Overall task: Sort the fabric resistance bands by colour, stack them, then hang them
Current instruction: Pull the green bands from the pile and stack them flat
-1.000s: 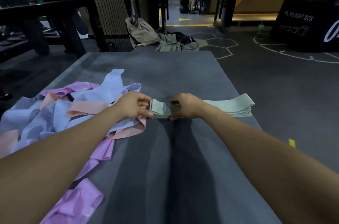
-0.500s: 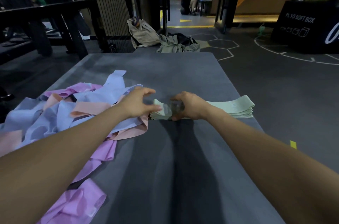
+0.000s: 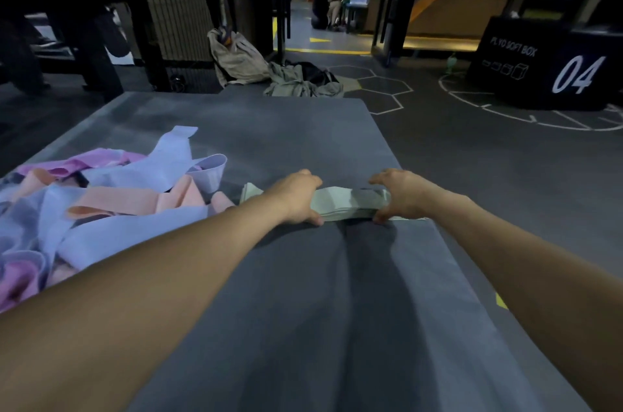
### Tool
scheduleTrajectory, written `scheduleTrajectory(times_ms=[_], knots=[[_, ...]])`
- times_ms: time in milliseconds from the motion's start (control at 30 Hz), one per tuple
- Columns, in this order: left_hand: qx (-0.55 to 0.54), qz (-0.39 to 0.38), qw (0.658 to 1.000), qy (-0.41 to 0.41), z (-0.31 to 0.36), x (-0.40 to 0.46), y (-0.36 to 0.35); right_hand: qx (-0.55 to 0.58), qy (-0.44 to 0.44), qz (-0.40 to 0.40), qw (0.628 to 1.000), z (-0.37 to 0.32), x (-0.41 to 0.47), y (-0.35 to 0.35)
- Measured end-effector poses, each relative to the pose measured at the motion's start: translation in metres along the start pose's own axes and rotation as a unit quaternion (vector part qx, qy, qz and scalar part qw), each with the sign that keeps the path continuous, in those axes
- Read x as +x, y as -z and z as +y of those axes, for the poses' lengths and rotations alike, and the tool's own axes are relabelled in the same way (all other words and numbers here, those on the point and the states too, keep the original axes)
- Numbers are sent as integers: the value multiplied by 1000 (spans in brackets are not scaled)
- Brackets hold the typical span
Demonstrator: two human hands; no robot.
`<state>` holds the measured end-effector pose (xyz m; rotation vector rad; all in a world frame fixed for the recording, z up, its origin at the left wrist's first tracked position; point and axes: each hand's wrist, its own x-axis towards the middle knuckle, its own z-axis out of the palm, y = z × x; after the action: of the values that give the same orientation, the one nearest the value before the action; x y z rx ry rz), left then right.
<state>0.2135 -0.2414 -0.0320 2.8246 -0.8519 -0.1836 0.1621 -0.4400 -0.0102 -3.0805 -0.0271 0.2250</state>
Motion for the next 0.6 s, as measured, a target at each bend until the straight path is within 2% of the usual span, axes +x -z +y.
scheduleTrajectory(times_ms=[133,333,600], knots=[[17,-32,999,-6,2,4,6,-20,0,-14,1000,15,0,-1],[-7,-24,1000,17,5,0,4,-27,-8,-8,1000,8,-6,-3],[-74,84,992,51,-25,-52,29,62,43,40,996,-66,-11,12]])
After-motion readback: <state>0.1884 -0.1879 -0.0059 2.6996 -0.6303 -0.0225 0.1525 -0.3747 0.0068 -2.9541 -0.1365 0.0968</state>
